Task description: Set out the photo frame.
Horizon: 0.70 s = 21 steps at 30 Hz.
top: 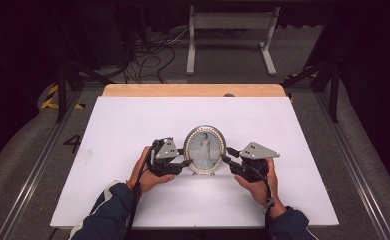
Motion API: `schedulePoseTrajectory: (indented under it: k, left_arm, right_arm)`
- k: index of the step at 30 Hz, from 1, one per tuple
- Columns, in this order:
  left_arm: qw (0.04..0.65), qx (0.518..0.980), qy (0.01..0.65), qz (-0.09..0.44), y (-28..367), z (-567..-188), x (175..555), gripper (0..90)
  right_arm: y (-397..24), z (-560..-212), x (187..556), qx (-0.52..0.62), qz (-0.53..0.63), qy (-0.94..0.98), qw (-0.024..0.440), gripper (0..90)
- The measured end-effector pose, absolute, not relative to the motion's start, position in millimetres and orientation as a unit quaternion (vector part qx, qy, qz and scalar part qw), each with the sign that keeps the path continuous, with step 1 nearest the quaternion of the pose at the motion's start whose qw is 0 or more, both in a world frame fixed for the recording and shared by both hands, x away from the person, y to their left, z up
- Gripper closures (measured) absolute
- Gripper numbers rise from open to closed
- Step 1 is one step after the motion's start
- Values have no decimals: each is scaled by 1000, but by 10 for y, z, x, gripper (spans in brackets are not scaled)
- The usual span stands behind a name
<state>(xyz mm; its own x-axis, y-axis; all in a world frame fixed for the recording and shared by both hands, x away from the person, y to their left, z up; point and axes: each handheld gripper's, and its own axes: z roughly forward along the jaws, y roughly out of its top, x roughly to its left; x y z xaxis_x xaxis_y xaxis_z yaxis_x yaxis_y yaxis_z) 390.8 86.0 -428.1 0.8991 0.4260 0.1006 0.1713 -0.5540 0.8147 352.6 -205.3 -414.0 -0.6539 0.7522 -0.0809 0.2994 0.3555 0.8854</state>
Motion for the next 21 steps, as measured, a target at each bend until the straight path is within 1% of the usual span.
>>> schedulePoseTrajectory:
  k: [1, 3, 5, 8, 10, 15, 18, 19, 20, 21]
  left_arm:
    - [438, 870, 171, 147, 858, -4283, 3909, 559]
    - [437, 870, 170, 150, 855, -4282, 3908, 517]
    - [436, 870, 169, 154, 847, -4279, 3900, 466]
    - [431, 872, 169, 158, 835, -4275, 3885, 352]
    - [428, 872, 170, 163, 825, -4274, 3877, 323]
    - [417, 875, 170, 175, 778, -4267, 3838, 213]
    - [422, 876, 169, 159, 780, -4290, 3857, 119]
    - [422, 876, 169, 159, 780, -4290, 3857, 94]
    - [424, 877, 166, 155, 786, -4294, 3861, 94]
    - [428, 877, 162, 149, 790, -4296, 3864, 69]
  right_arm:
    - [-2055, -4138, 3529, 335, 457, 786, 248, 632]
    - [-2060, -4128, 3536, 334, 457, 788, 244, 570]
    - [-2062, -4102, 3544, 335, 459, 791, 228, 503]
    - [-2041, -4090, 3534, 328, 447, 797, 239, 424]
    - [-2021, -4099, 3531, 324, 437, 802, 246, 388]
    - [-1988, -4122, 3532, 317, 424, 809, 256, 272]
    - [-1985, -4144, 3547, 319, 428, 809, 245, 193]
    - [-1985, -4144, 3547, 319, 428, 809, 245, 193]
    - [-1982, -4154, 3554, 322, 425, 811, 242, 159]
    - [-1972, -4167, 3561, 323, 417, 814, 241, 113]
